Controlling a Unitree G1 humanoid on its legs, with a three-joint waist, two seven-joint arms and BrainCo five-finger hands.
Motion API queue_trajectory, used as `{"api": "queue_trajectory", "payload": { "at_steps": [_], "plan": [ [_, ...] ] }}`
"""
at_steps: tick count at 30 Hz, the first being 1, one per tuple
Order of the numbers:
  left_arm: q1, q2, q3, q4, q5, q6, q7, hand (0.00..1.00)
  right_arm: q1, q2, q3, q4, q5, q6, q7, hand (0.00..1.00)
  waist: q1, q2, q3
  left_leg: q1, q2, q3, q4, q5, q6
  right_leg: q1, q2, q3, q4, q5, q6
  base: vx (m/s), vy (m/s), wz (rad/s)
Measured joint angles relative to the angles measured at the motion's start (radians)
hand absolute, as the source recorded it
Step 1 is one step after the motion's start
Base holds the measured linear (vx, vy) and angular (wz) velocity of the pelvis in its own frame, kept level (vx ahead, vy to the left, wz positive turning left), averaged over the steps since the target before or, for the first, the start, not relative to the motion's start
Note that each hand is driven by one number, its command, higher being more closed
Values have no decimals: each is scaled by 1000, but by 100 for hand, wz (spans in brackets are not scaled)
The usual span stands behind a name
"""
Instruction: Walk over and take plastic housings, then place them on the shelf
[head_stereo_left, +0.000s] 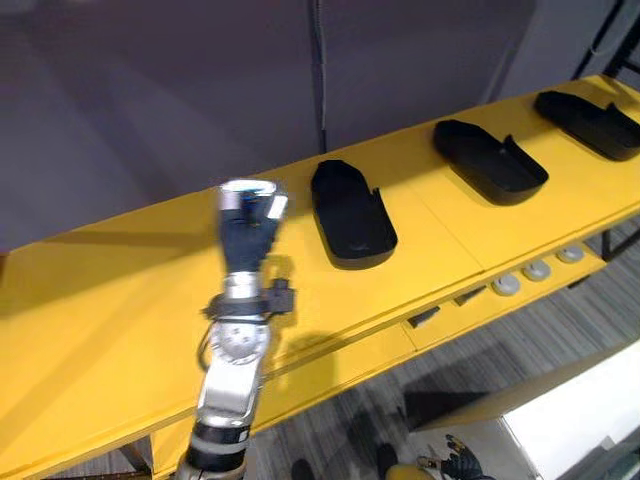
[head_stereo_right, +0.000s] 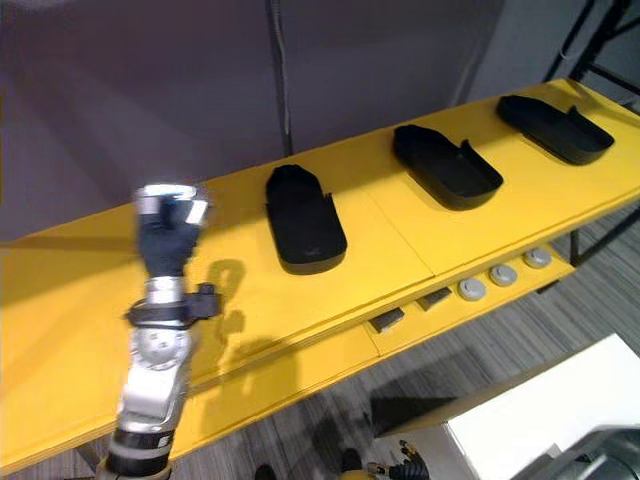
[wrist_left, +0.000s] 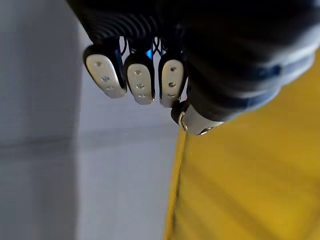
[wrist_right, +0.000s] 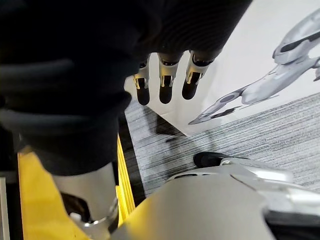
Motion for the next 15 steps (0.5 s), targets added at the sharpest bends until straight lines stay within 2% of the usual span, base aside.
{"api": "queue_trajectory", "payload": {
  "at_steps": [4,6,8,10,12,13,15],
  "plan": [
    [145,-26,209,-9,-13,-7,90,100,11,3,-11,17,0,0,1,0,42,-7,-16,-1,-9,-45,-1,5,8,22,-8,-44,1,-9,5,-19,1,37],
    [264,-52,350,-9,-13,-4,149,100,25,19,-36,6,0,0,-1,0,67,-19,-30,0,-13,-65,-4,7,10,28,-14,-63,17,-24,5,-23,6,29],
    [348,-72,444,13,-21,-3,193,100,37,32,-38,-14,0,0,-2,0,94,-32,-46,0,-15,-80,-4,5,7,30,-22,-82,37,-40,7,-15,2,26],
    [395,-84,496,69,-57,-1,214,100,44,40,-37,-49,-1,0,-3,0,98,-38,-56,-1,-18,-93,-4,3,5,31,-28,-102,54,-54,8,-6,-5,27],
    [453,-120,556,208,-141,29,222,100,44,50,-15,-97,-1,0,-4,0,108,-40,-79,1,-20,-94,-4,2,7,29,-34,-110,68,-62,10,-8,4,9],
    [462,-126,557,248,-157,39,221,100,43,52,-8,-109,-1,0,-4,0,113,-40,-83,1,-20,-94,-4,1,8,28,-35,-112,70,-63,11,0,0,0],
    [481,-136,552,431,-182,81,195,100,32,83,39,-140,-1,0,-4,0,122,-43,-92,1,-19,-87,-4,-4,12,28,-36,-114,71,-64,11,0,0,0]
  ]
}}
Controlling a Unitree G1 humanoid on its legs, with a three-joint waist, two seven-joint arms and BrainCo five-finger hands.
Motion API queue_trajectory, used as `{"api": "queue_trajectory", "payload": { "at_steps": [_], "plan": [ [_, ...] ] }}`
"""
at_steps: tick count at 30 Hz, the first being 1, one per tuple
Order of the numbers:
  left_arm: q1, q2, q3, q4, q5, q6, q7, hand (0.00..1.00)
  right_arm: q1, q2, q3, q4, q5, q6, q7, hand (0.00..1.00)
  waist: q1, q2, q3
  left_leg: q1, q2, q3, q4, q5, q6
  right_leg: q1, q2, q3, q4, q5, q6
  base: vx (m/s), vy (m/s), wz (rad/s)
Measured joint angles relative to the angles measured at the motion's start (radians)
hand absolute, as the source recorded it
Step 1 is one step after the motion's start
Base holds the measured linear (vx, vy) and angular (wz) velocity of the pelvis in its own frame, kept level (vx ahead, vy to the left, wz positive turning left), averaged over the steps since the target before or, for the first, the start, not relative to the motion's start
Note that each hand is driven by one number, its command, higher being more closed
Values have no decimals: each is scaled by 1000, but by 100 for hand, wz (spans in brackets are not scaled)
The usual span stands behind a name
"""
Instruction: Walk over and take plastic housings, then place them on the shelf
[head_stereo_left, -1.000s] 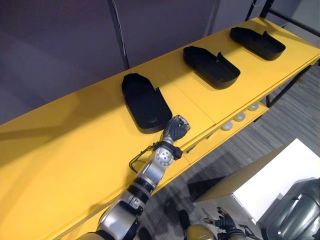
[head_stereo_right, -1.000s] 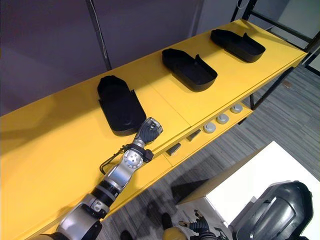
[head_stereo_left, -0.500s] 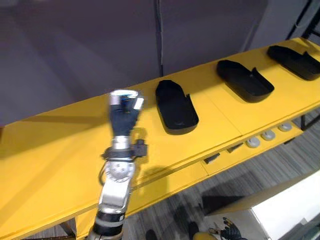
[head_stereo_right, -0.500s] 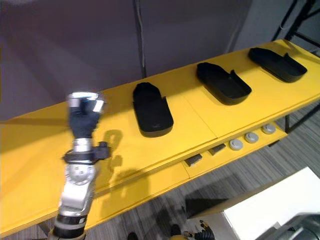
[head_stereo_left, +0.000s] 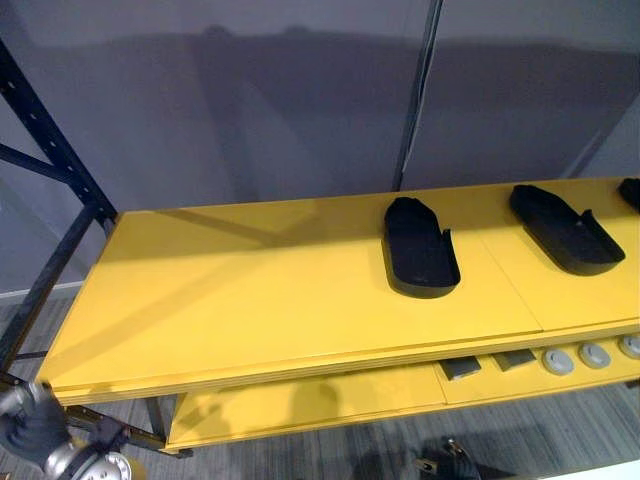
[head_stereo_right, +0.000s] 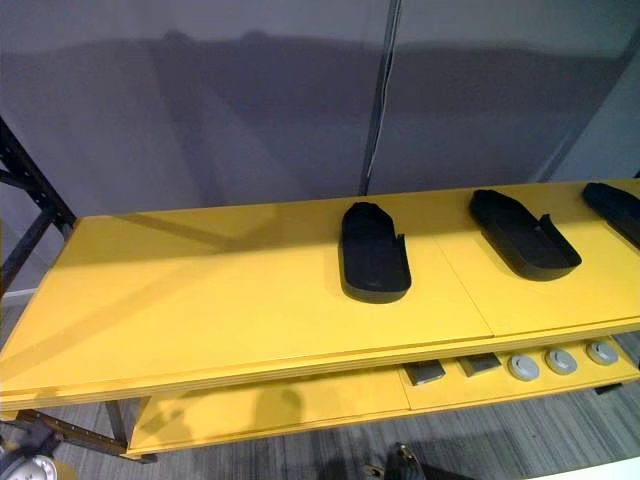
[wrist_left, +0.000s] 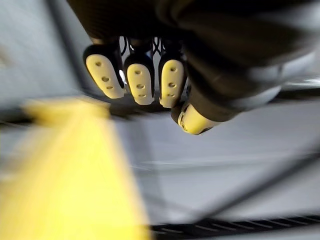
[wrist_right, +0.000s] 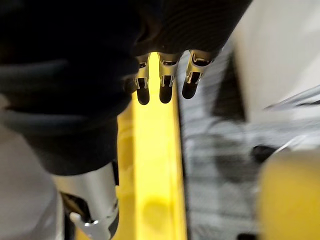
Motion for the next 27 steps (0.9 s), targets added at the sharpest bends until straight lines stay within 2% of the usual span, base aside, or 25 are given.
{"api": "queue_trajectory", "payload": {
  "at_steps": [3,8,9,13,18,22,27],
  "plan": [
    [-3,2,-36,233,0,53,-67,100,-5,39,21,-36,0,0,-1,0,-1,-8,-5,0,5,28,0,-2,-2,-1,-1,-1,1,-1,1,0,0,0],
    [-19,10,-157,500,14,73,-178,100,7,47,15,-42,0,0,-8,0,-4,-19,-11,1,5,32,0,-3,-9,-1,-3,1,1,-7,3,1,0,-1],
    [-23,11,-176,531,15,76,-194,0,8,47,10,-42,0,0,-9,0,-4,-21,-13,1,5,35,0,-4,-11,-1,-2,3,1,-8,3,4,-5,-5],
    [-46,18,-272,617,70,75,-259,0,9,44,-24,-35,1,0,-19,0,-4,-16,-10,4,8,44,0,-8,-17,-2,1,10,1,-15,3,1,-8,-5],
    [-66,38,-402,646,120,68,-312,0,4,44,-38,10,3,0,-19,0,-6,-12,-7,16,16,68,1,-12,-22,-3,10,38,1,-20,-2,1,-9,-14],
    [-97,53,-462,665,156,63,-328,0,-2,44,-46,35,25,0,-29,0,-13,-7,-4,17,25,87,4,-16,-28,-15,22,62,0,-22,-4,-2,-14,-19],
    [-105,79,-517,665,209,57,-335,0,-21,39,-79,46,25,0,-47,0,-39,6,6,33,36,111,4,-22,-37,-15,36,90,-5,-22,-6,-5,-22,-16]
  ]
}}
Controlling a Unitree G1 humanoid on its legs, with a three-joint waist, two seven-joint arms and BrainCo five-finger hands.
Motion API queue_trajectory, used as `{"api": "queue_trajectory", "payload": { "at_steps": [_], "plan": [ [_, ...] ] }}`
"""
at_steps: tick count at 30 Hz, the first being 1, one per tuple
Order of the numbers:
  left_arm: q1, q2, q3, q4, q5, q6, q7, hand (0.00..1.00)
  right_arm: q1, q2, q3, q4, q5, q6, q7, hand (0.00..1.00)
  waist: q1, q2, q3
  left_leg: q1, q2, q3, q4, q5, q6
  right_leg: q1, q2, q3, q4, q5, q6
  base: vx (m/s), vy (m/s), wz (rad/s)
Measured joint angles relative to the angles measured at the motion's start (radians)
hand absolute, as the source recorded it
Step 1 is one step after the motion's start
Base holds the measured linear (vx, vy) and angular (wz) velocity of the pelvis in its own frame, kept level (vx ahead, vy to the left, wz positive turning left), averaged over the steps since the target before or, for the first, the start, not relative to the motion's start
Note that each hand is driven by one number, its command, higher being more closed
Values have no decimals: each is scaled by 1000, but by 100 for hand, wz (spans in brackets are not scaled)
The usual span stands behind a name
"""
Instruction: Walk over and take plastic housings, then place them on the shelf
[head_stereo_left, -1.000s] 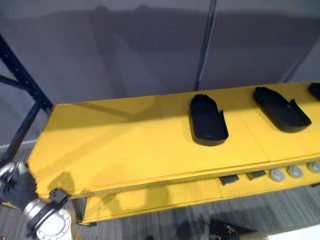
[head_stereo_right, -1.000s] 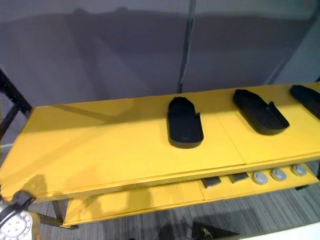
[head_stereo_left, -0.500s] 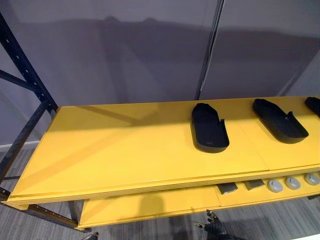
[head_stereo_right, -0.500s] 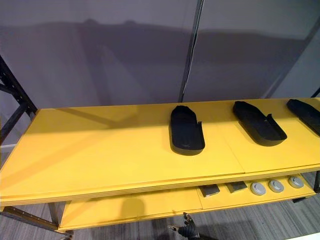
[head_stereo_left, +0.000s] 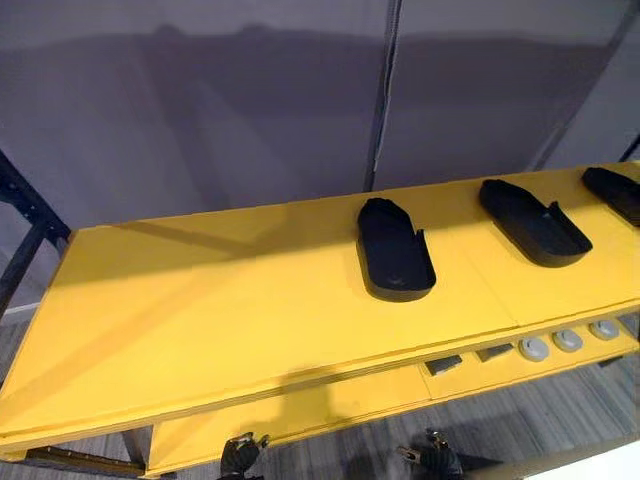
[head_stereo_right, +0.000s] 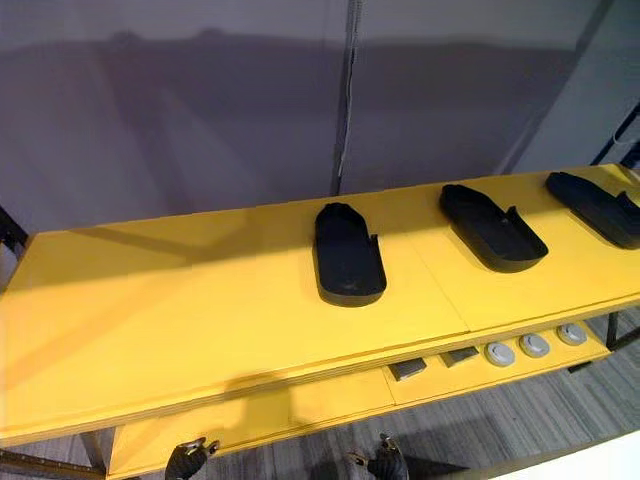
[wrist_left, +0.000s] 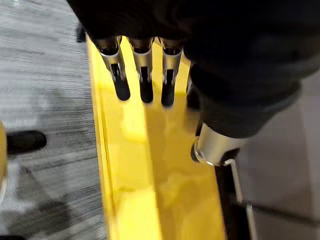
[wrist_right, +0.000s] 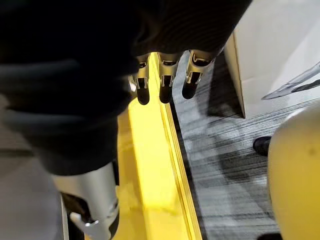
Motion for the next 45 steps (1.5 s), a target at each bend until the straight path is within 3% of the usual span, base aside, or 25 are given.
{"api": "queue_trajectory", "payload": {
  "at_steps": [9,12,14,16,19,23,25,26,27,29,30,32,33,34,36,37,40,43,45],
  "plan": [
    [-20,32,-50,0,42,-2,-3,0,-22,-10,0,-6,-7,0,-13,0,-13,7,8,1,20,31,6,-6,-8,-15,25,35,-14,11,-15,-32,-22,-12],
    [-33,34,-49,-2,41,-3,0,0,-47,-15,2,-19,-26,-1,-19,0,-4,-3,40,-42,20,2,110,-40,-9,-35,26,77,-1,18,-24,-34,-21,-35],
    [-38,26,-49,-2,41,-7,5,0,-64,-30,3,-22,-29,-1,-19,0,3,9,51,-69,28,-43,160,-70,-9,-59,29,109,21,22,-26,-30,-27,-50],
    [-39,22,-49,-2,40,-8,6,0,-70,-39,5,-40,-30,-1,-19,0,2,18,58,-68,34,-39,172,-92,-5,-74,37,138,32,28,-24,-56,35,-44],
    [-59,22,-46,-2,40,-12,8,0,-67,-41,12,-74,-58,-1,-20,0,5,8,73,-71,32,-7,201,-118,3,-112,37,196,58,38,-14,-135,91,-55],
    [-101,23,-12,-1,41,-13,24,0,-100,-39,46,-111,-120,0,-28,0,10,-19,106,-133,28,117,277,-160,18,-210,43,345,53,106,14,-183,133,-101],
    [-121,34,-9,-2,43,-14,31,0,-102,-39,62,-135,-170,1,-33,0,10,-38,121,-174,26,178,315,-172,39,-249,40,398,25,160,29,-190,148,-103],
    [-141,40,-6,-1,44,-14,31,0,-107,-42,80,-140,-192,1,-33,0,8,-46,128,-207,37,215,330,-171,57,-273,39,415,-18,222,43,-203,93,-77],
    [-163,36,0,1,52,-16,30,0,-119,-45,84,-134,-208,2,-33,0,7,-36,138,-229,57,244,329,-158,73,-307,46,361,53,185,31,-204,71,-67],
    [-178,44,-4,3,63,-16,30,0,-118,-45,86,-109,-223,3,-33,0,2,-30,141,-231,63,250,310,-138,75,-360,46,243,323,13,-8,-126,35,-26],
    [-177,45,-4,3,63,-16,31,0,-116,-45,87,-71,-225,2,-33,0,1,-29,142,-204,63,265,289,-123,73,-319,33,171,435,-75,-3,-104,14,-23],
    [-167,51,-4,3,63,-15,30,0,-107,-46,89,-47,-225,2,-33,0,3,-35,135,-188,63,285,287,-118,66,-248,13,118,430,-133,8,-69,-44,-36],
    [-167,53,-4,4,63,-14,30,0,-109,-50,93,-37,-225,2,-33,0,12,-49,127,-193,56,302,297,-116,56,-223,3,103,340,-152,0,-69,-104,-58],
    [-175,46,-5,25,64,-12,30,0,-126,-71,98,-12,-225,2,-33,0,9,-34,119,-223,42,249,286,-118,37,-223,33,109,254,-109,-41,-86,-92,-68],
    [-172,41,-29,39,65,-12,29,0,-154,-83,98,36,-225,5,-34,0,22,-12,106,-221,26,162,224,-91,39,-201,79,170,140,-29,-61,-83,-12,-101],
    [-174,44,-35,57,66,-12,29,0,-153,-82,97,38,-225,4,-35,0,20,-20,107,-204,40,188,211,-76,42,-188,98,195,104,0,-69,-62,-12,-98],
    [-186,41,-51,87,80,-12,27,0,-133,-82,80,37,-225,5,-41,0,12,-35,97,-183,59,228,210,-72,37,-187,122,247,75,23,-75,-38,-57,-66],
    [-188,40,-55,109,81,-12,27,0,-131,-83,76,37,-225,5,-42,0,-5,-29,97,-147,85,285,201,-69,33,-190,132,289,77,10,-85,-30,-29,-76],
    [-182,42,-60,109,81,-12,27,0,-125,-71,79,36,-225,5,-42,0,10,-27,96,-107,97,386,196,-73,24,-245,17,-25,198,-30,-90,-55,25,-105]
  ]
}}
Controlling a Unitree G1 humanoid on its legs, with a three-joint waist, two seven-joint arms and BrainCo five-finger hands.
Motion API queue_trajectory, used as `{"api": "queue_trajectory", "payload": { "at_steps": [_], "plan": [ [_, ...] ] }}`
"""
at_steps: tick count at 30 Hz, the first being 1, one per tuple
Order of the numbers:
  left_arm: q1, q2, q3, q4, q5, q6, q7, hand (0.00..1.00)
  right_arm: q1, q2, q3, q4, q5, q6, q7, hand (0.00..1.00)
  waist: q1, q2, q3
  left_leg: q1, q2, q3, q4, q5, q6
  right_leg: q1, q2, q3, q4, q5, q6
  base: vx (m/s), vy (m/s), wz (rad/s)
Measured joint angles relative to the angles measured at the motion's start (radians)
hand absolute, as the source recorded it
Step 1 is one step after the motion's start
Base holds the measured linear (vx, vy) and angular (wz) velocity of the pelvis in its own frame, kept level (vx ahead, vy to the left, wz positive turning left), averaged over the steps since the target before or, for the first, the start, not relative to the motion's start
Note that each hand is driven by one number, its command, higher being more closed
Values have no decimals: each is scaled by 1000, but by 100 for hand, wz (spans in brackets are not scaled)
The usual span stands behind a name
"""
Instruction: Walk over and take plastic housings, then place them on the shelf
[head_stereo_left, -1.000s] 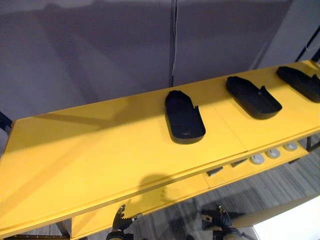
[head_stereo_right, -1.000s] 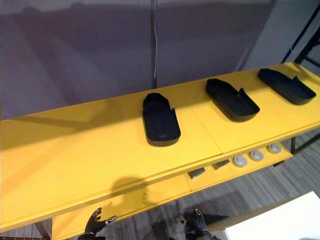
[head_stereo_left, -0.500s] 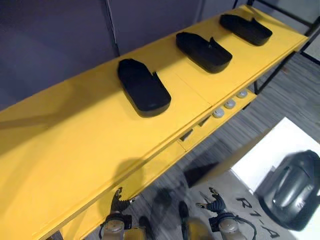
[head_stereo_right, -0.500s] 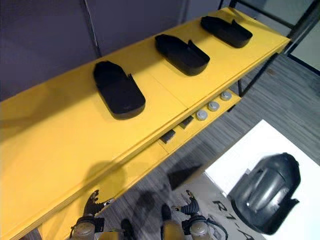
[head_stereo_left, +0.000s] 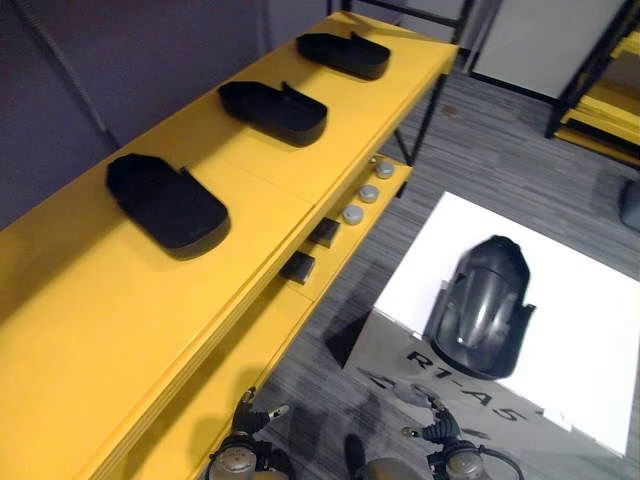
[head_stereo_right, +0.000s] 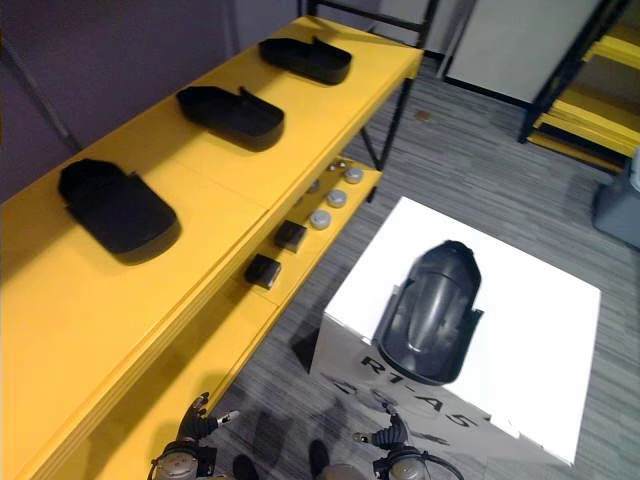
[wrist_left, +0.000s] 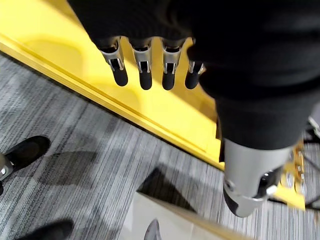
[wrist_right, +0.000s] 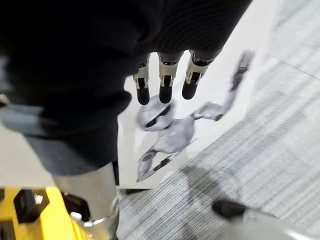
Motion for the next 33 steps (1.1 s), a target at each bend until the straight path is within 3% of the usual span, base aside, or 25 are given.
{"api": "queue_trajectory", "payload": {
  "at_steps": [1,3,5,7,8,10,13,16,17,18,19,23,28,33],
  "plan": [
    [1,2,0,0,0,0,0,0,-4,2,1,0,0,0,0,0,0,1,0,7,4,22,0,-1,-3,-8,-23,-70,22,-7,5,-22,0,-104],
    [1,1,1,-2,-2,0,1,0,-9,3,1,2,0,0,0,0,0,13,5,42,23,94,-1,-4,-37,-14,-112,-334,101,-45,-14,12,-61,-91],
    [2,3,3,2,-3,0,1,0,-2,6,1,2,0,0,0,0,-18,22,7,61,41,108,7,-3,-57,-9,-91,-317,119,-57,-18,42,-122,-68],
    [0,2,7,6,-2,0,0,0,2,13,1,4,1,0,0,0,-17,23,7,59,98,104,96,-11,-66,-3,-50,-271,112,-61,-26,73,-222,-82],
    [1,-2,6,9,-2,0,-1,0,5,15,0,4,2,0,0,0,-16,22,10,39,144,90,199,-30,-50,8,-25,-237,101,-63,-40,67,-279,-92],
    [2,-16,4,11,-2,0,-3,0,8,13,-1,4,4,-1,-6,0,-14,21,13,-3,171,-29,333,-90,-43,25,1,-187,90,-67,-58,47,-215,-92],
    [12,-25,-11,11,-2,0,-3,0,21,-6,-6,9,8,-1,-14,0,0,24,18,-69,88,-318,367,-158,-83,57,32,-107,70,-74,-59,37,-48,-84],
    [21,-29,-11,10,-5,0,-1,0,24,-12,-38,32,41,-1,-21,0,2,25,20,-120,-28,-535,231,-165,-100,65,37,-40,58,-69,-47,75,50,-69],
    [23,-29,-11,10,-8,0,0,0,27,-14,-41,32,49,-1,-22,0,2,29,20,-120,-36,-550,205,-158,-91,67,41,-31,56,-69,-42,96,128,-63],
    [35,-29,-10,10,-22,0,1,0,32,-22,-44,32,66,-1,-22,0,5,51,9,-114,-35,-552,155,-101,-62,75,61,-3,49,-75,-23,110,157,-62],
    [39,-24,-8,13,-22,0,2,0,35,-21,-59,33,78,-1,-23,0,9,53,5,-96,-37,-546,144,-63,-47,81,64,17,49,-78,-15,152,194,-56],
    [31,-10,-3,14,-25,1,3,0,60,4,-131,26,159,-3,-30,0,0,38,-13,-56,-87,-527,50,-37,-17,91,20,25,28,-77,7,192,148,-3],
    [45,13,52,13,-64,2,8,0,72,21,-268,18,261,-4,-38,0,1,37,-19,24,-110,-516,-3,-35,-14,184,7,26,-42,-73,23,219,86,1],
    [84,11,71,5,-85,2,8,0,77,16,-517,-38,354,-4,-65,0,2,35,-36,82,-106,-493,-17,-35,-14,235,10,30,-56,-73,23,125,14,-8]
  ]
}}
